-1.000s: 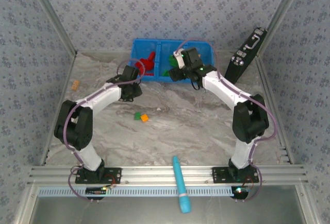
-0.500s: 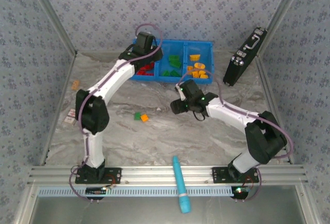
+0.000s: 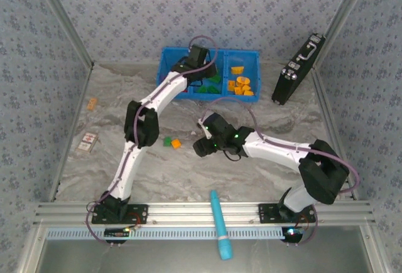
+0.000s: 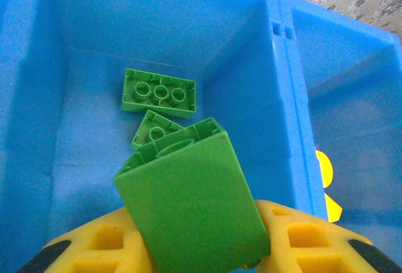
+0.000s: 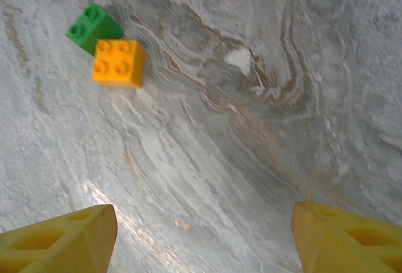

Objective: Sort the legos into containers by color
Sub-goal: Place the lego in the container, then pick up the lego from the center of the table.

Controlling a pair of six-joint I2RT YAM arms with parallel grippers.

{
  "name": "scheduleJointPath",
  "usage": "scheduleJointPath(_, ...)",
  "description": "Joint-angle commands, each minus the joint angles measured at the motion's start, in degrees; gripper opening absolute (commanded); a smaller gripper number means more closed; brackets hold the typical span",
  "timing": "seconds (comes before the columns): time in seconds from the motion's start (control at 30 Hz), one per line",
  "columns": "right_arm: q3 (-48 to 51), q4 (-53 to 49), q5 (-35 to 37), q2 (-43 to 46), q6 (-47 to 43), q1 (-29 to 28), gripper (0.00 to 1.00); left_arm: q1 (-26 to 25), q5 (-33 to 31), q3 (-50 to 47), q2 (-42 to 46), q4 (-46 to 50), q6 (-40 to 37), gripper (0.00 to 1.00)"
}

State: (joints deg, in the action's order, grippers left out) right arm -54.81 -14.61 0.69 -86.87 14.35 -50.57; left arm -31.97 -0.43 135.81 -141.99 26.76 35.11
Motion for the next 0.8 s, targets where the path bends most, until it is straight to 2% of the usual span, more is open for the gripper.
scheduleJointPath(0.0,-3.93,1.61,-0.66,-1.85,-1.67,-1.58,0.75,-0.53,0.67,6.51,-3.88,3.08,0.23,0.39)
scheduleJointPath(0.13,-5.09,2.7,-1.49,-4.11,-2.35,-3.16,0.75,-0.42,0.87,9.17,-6.52,5.28,-0.74,0.46)
scheduleJointPath(0.33,-6.19,4.08,-3.67,-7.68,-3.66,-4.78,0.76,0.22,1.21,9.04,-4.04,6.02,-4.01,0.59)
scheduleJointPath(0.63,-9.0,4.22,-6.85,-13.87,-5.64,-5.72,0.77,2.36,3.88,8.47,7.66,8.36,-12.41,0.69)
scheduleJointPath(0.77,-11.51,4.38,-6.6,-17.06,-6.27,-5.77,0.77,3.97,4.45,2.43,15.71,8.07,-13.58,0.7)
